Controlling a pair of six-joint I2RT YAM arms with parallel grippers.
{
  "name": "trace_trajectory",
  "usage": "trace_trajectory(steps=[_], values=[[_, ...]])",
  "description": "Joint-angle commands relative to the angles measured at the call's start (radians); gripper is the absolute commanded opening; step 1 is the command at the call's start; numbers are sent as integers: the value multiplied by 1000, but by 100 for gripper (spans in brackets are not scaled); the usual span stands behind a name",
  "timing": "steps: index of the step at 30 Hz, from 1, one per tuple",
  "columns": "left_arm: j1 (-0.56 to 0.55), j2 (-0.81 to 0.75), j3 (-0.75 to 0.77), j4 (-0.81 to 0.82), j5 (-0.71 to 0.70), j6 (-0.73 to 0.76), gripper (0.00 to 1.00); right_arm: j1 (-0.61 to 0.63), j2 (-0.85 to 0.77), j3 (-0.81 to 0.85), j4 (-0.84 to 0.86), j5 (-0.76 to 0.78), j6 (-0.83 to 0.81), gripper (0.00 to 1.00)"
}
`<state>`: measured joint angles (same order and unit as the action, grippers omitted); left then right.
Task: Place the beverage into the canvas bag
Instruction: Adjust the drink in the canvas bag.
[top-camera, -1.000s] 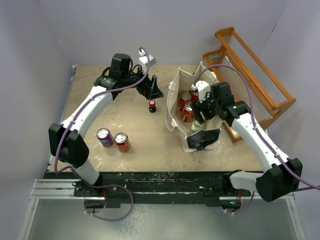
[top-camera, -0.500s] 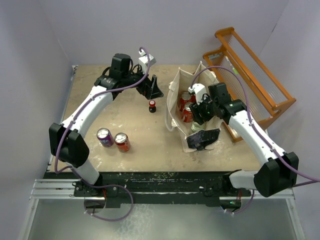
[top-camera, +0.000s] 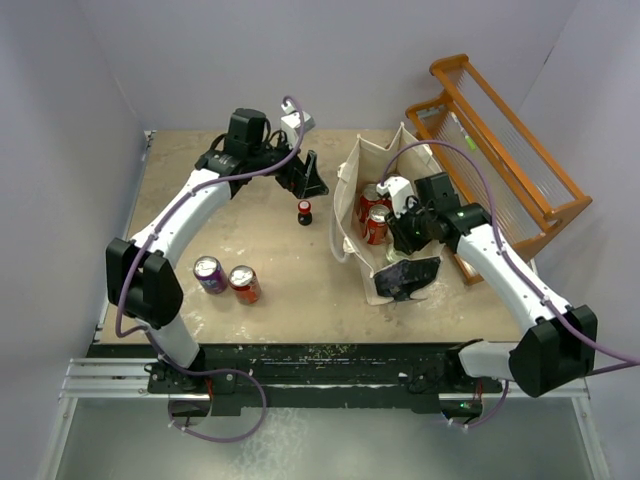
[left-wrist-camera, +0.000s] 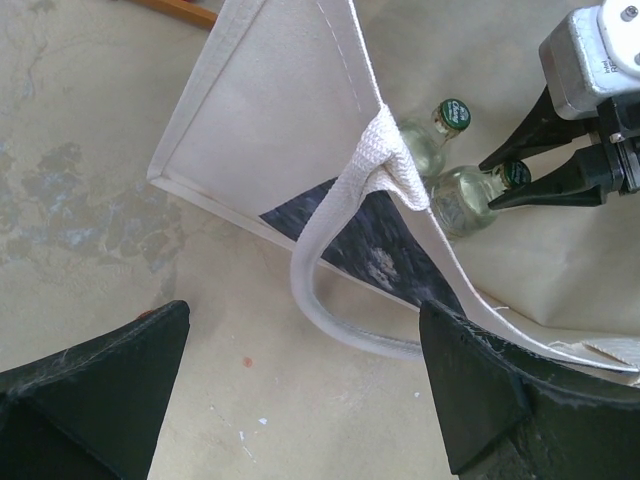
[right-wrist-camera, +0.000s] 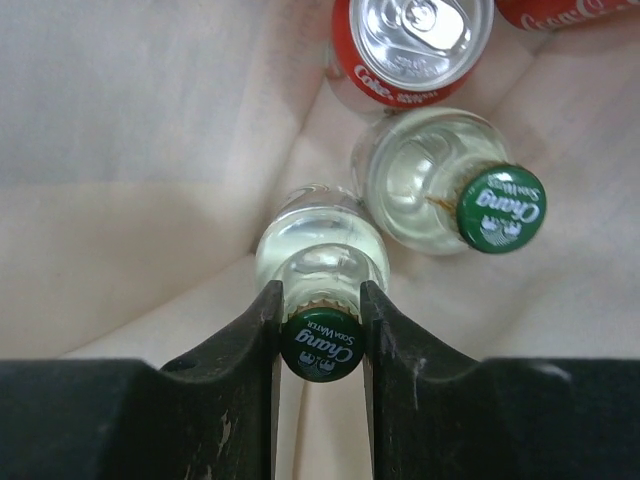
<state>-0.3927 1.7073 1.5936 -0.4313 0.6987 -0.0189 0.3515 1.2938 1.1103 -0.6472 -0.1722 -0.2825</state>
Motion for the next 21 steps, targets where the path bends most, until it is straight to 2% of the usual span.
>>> trace_trajectory(steps=[1, 7, 21], values=[[6, 6, 49, 50, 6, -22, 99, -3, -69, 35, 16, 108, 9, 0], [7, 10, 53, 57, 7, -28, 99, -6, -91, 49, 20, 223, 22, 0], [7, -2, 39, 63, 7, -28, 99, -9, -116, 84, 39, 332, 23, 0]])
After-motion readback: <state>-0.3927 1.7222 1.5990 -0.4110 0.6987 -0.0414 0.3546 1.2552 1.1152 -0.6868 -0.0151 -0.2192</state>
